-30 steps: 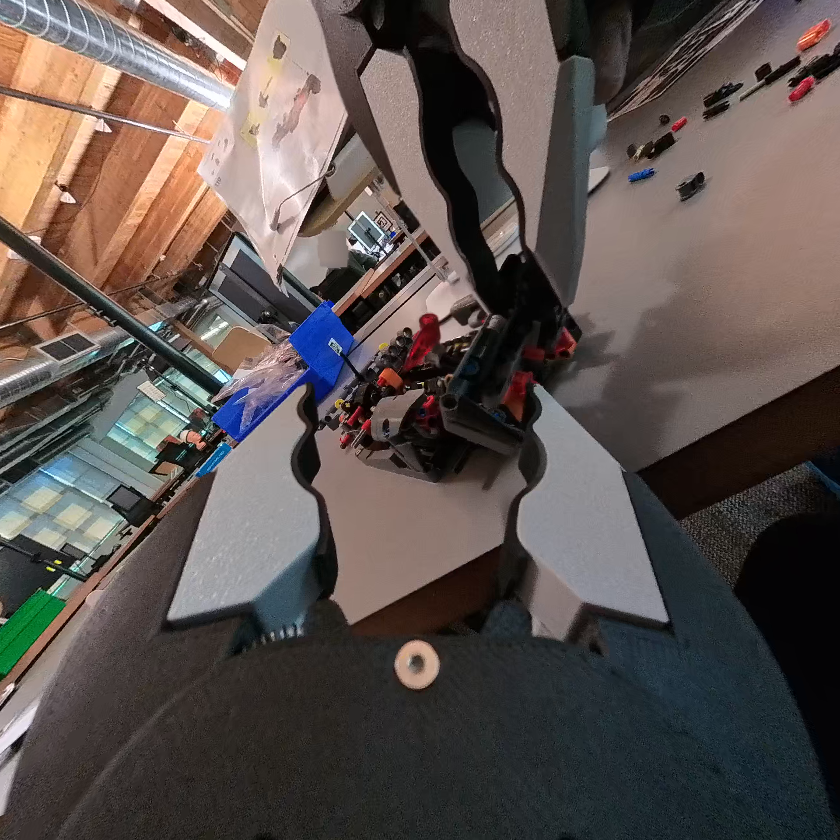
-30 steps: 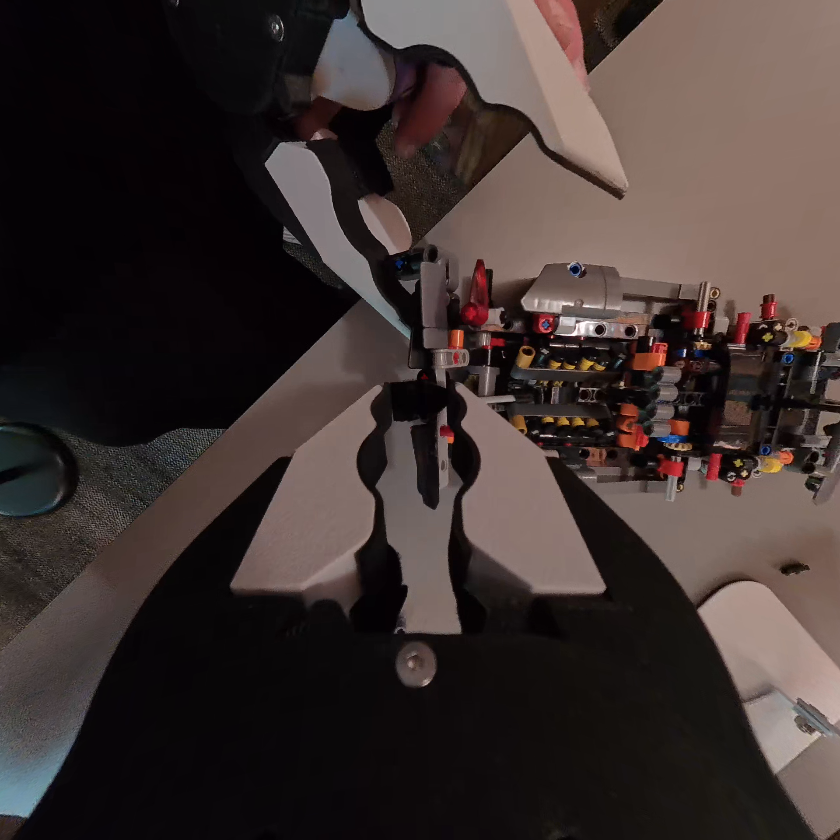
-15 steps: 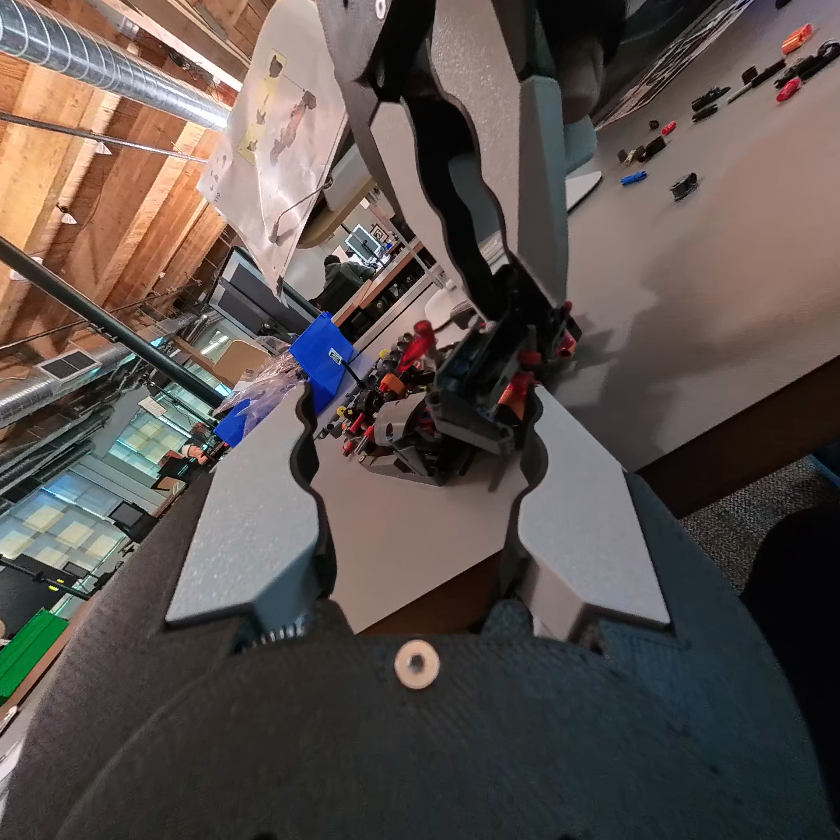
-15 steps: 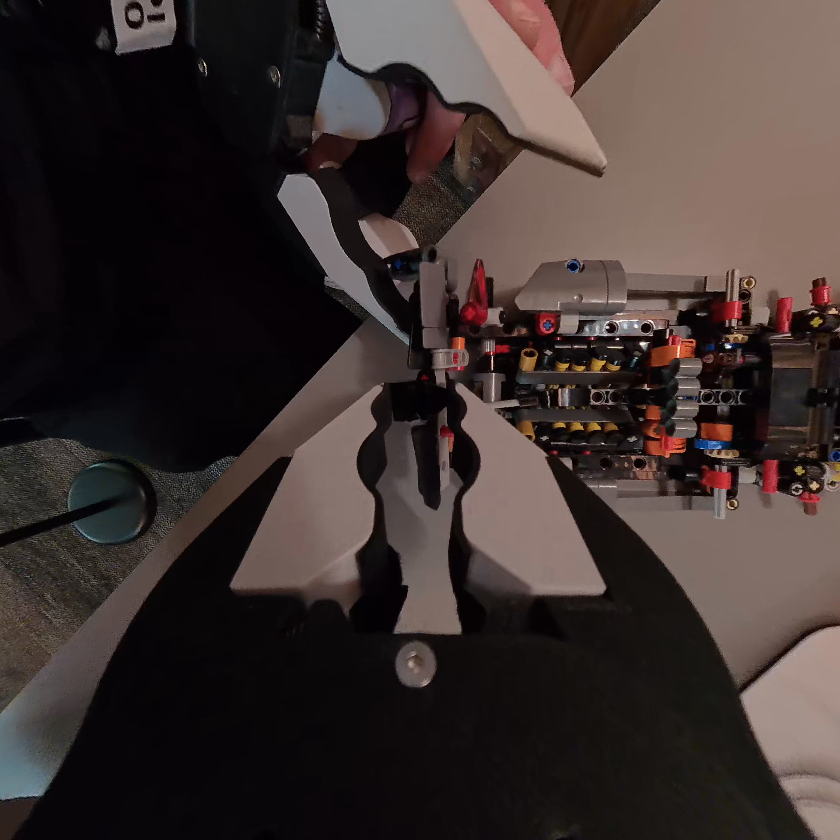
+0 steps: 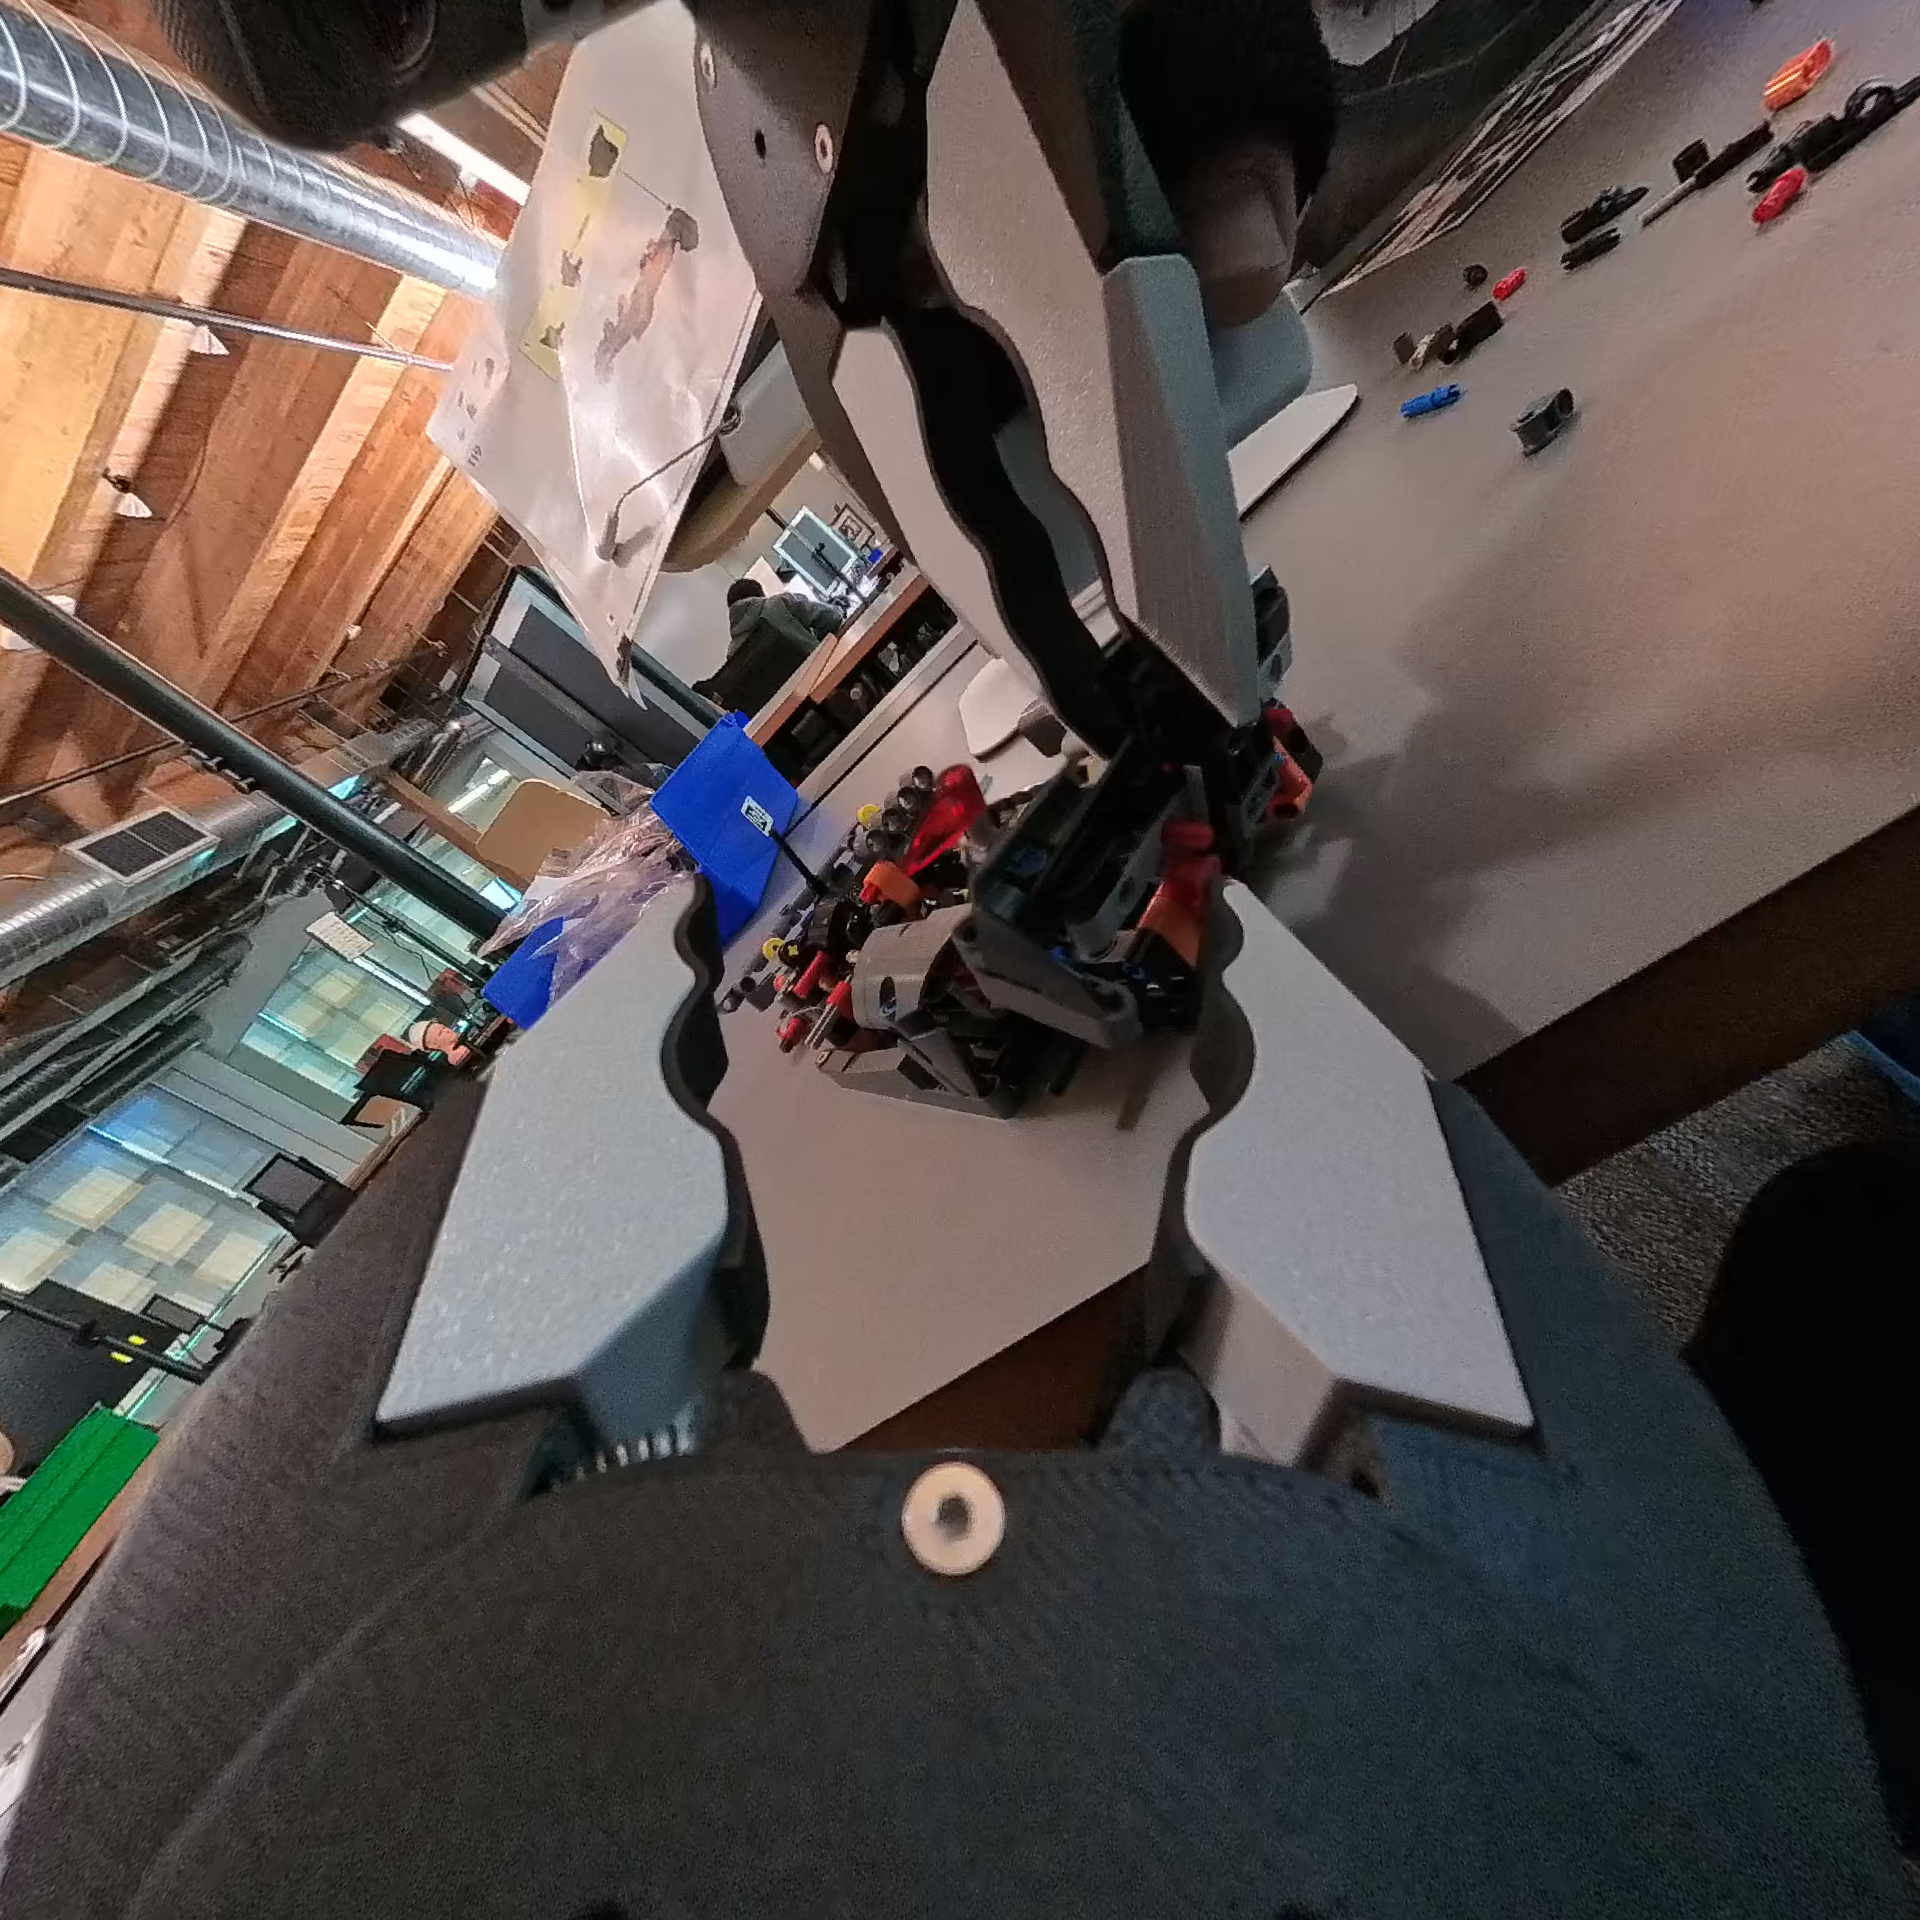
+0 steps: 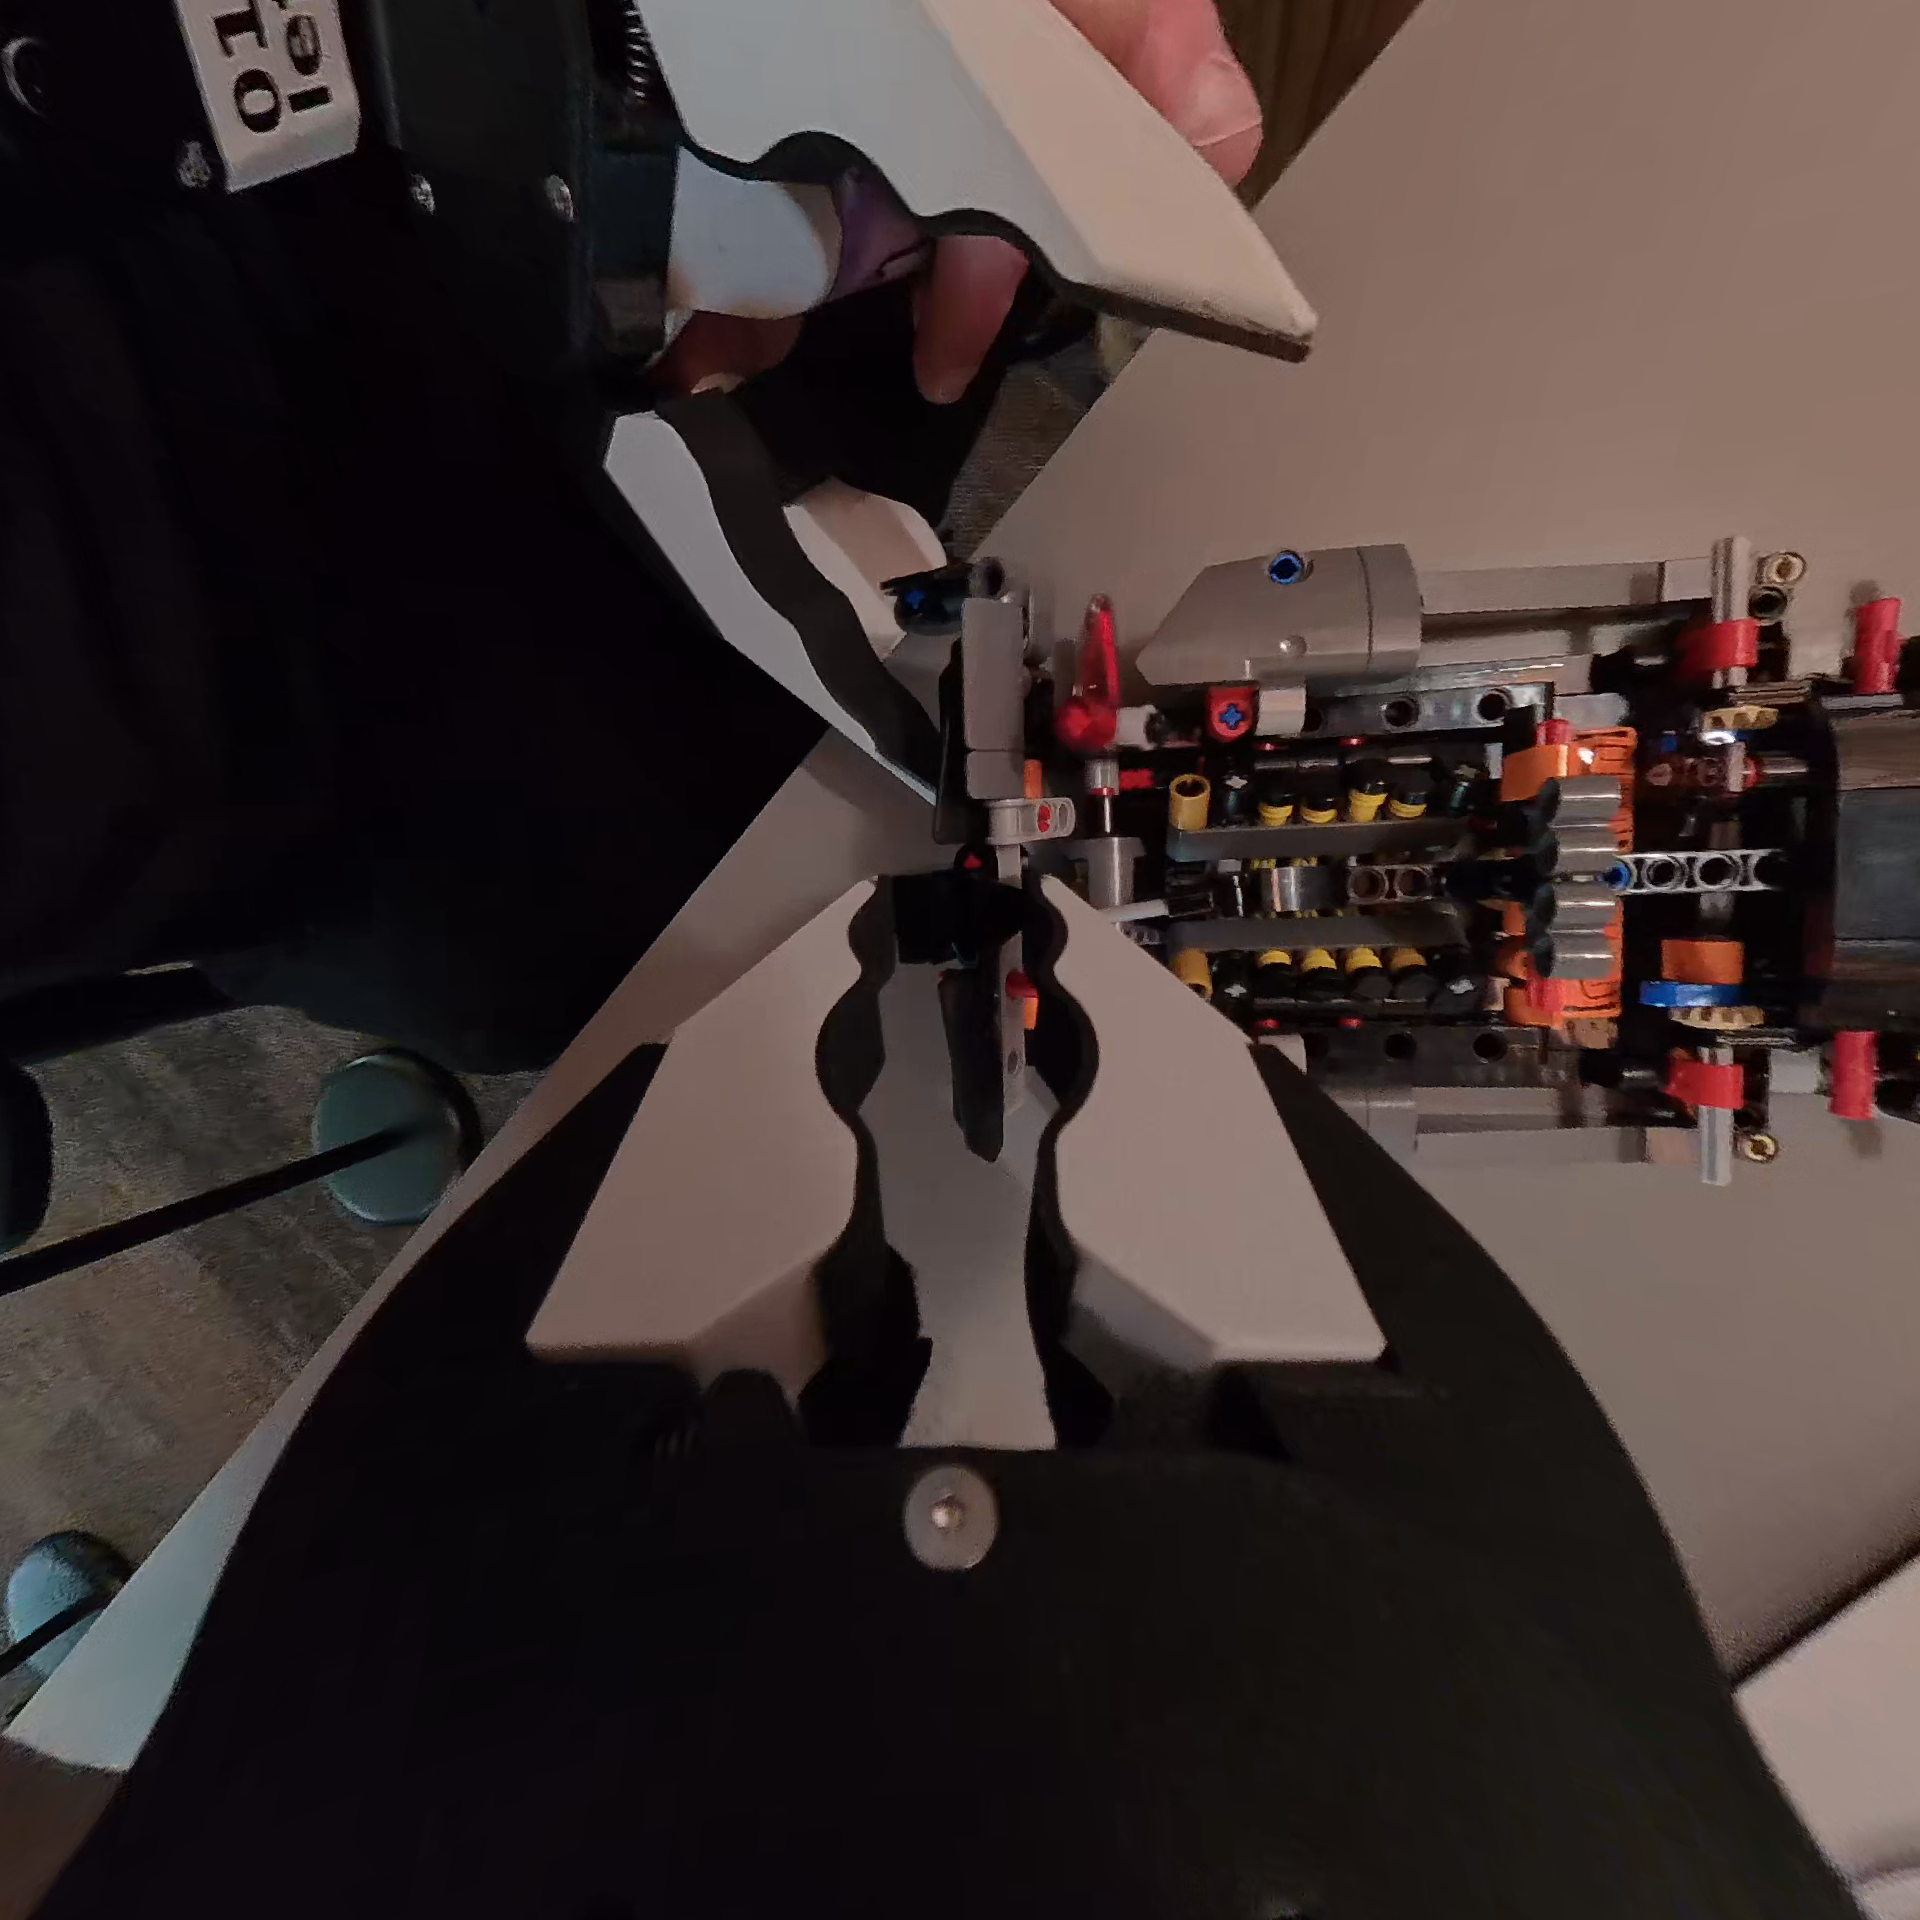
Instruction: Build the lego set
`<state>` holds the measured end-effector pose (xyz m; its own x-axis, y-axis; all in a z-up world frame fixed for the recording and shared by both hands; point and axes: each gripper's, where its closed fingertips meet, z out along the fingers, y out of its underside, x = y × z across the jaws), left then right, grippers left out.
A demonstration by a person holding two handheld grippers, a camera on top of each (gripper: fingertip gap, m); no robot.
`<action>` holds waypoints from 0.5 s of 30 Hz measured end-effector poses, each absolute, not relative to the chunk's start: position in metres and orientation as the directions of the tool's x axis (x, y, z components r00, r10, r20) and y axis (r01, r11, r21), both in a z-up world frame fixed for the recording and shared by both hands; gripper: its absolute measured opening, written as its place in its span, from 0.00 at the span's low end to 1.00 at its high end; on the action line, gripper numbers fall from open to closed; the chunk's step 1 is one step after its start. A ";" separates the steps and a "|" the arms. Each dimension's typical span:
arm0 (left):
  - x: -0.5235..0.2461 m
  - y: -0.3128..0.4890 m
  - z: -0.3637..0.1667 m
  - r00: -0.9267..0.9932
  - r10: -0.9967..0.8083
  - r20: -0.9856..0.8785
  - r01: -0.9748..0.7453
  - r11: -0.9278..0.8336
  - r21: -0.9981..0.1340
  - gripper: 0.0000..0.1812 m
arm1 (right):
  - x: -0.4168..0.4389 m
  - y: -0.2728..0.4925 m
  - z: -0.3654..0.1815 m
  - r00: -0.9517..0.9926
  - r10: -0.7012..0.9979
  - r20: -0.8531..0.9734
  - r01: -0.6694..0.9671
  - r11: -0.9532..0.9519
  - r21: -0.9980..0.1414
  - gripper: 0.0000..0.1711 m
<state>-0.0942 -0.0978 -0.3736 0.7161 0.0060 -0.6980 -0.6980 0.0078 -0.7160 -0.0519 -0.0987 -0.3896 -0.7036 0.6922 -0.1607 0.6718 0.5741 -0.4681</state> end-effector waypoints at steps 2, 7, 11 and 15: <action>-0.092 -0.097 -0.373 0.718 -0.003 -0.696 -0.696 0.014 -0.718 0.50 | -0.050 -0.099 -0.389 -0.709 0.677 -0.198 0.677 0.574 -0.461 0.13; -0.090 -0.096 -0.375 0.723 -0.027 -0.690 -0.690 0.006 -0.724 0.49 | -0.048 -0.099 -0.389 -0.728 0.641 -0.243 0.673 0.597 -0.438 0.13; -0.089 -0.096 -0.376 0.728 -0.040 -0.685 -0.685 0.001 -0.728 0.48 | -0.048 -0.100 -0.390 -0.739 0.633 -0.232 0.664 0.623 -0.414 0.13; -0.088 -0.095 -0.376 0.734 -0.056 -0.677 -0.678 0.001 -0.735 0.48 | -0.046 -0.102 -0.391 -0.750 0.616 -0.240 0.657 0.652 -0.378 0.13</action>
<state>-0.0884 -0.0950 -0.3759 0.7340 -0.0556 -0.6769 -0.6779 0.0014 -0.7351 -0.0461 -0.1016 -0.3911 -0.7501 0.6163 -0.2398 0.6569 0.6522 -0.3783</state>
